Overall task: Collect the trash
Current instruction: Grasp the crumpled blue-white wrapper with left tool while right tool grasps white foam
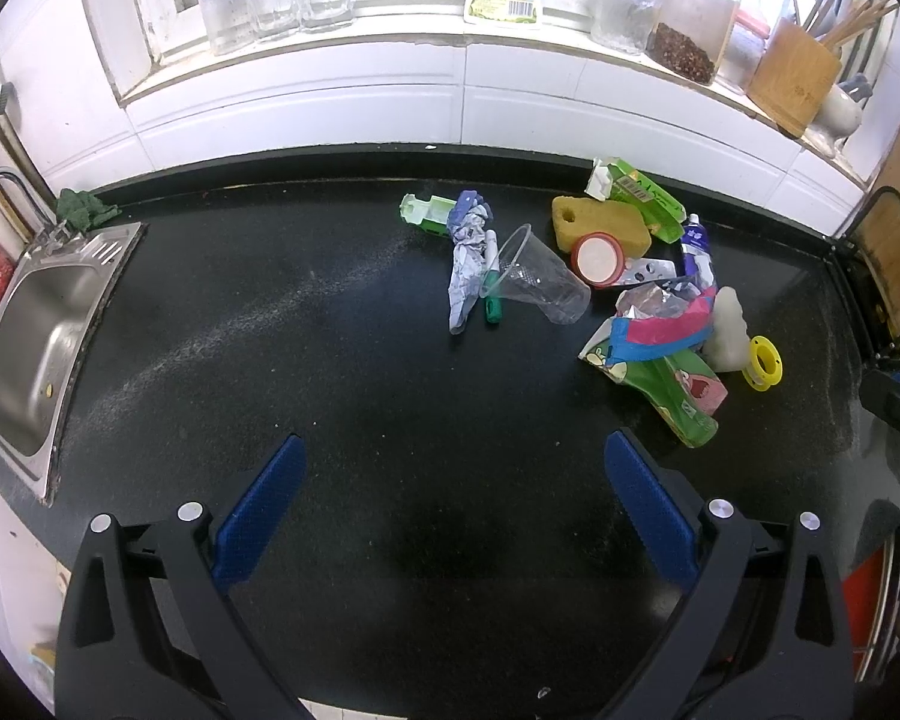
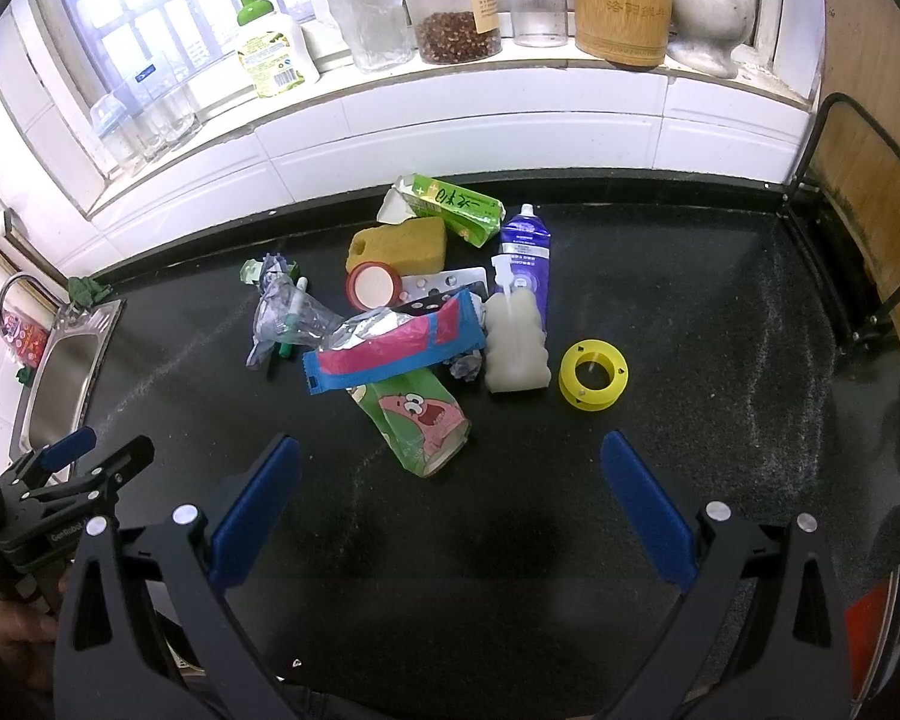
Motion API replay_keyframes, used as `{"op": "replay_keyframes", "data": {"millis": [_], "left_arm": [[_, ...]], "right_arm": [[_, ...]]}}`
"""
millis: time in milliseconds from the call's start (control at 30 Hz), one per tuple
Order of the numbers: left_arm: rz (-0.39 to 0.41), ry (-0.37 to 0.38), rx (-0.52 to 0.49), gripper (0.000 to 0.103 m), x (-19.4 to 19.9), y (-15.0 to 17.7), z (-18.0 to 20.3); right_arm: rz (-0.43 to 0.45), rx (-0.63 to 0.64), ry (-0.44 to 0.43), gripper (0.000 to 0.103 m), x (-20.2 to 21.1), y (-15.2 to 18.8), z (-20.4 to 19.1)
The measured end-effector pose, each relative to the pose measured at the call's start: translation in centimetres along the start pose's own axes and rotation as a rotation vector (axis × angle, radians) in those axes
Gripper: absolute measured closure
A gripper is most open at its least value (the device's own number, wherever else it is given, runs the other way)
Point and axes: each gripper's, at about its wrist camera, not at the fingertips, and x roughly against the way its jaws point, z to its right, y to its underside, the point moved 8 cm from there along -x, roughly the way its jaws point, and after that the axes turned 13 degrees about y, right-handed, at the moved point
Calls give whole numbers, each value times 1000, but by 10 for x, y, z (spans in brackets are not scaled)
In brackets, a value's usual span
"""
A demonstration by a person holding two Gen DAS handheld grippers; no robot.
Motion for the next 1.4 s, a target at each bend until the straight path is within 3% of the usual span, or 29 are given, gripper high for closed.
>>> {"op": "replay_keyframes", "data": {"millis": [267,500,767,967,1100,1167,1267,1333,1400], "left_arm": [[12,34,-11,6,-13,-6,-2],[42,-17,-63,6,-56,-34,-27],[-44,-7,-132,7,-144,-51,-50],[-87,4,-158,12,-178,-54,-64],[-76,38,-151,24,-190,-60,-70],[-69,42,-170,32,-191,-63,-70],[-65,55,-193,57,-191,-69,-66],[-78,67,-203,88,-190,-71,-63],[-80,85,-187,95,-186,-73,-62]], "right_arm": [[-12,-2,6,6,-11,-2,4],[-26,1,44,6,-48,-10,16],[-85,19,110,9,-121,-16,23],[-160,46,149,14,-172,-18,25],[-185,77,146,16,-191,-22,18],[-189,90,150,27,-196,-23,16],[-203,118,143,47,-200,-23,12],[-192,126,134,56,-198,-23,10],[-175,145,138,65,-192,-24,9]]}}
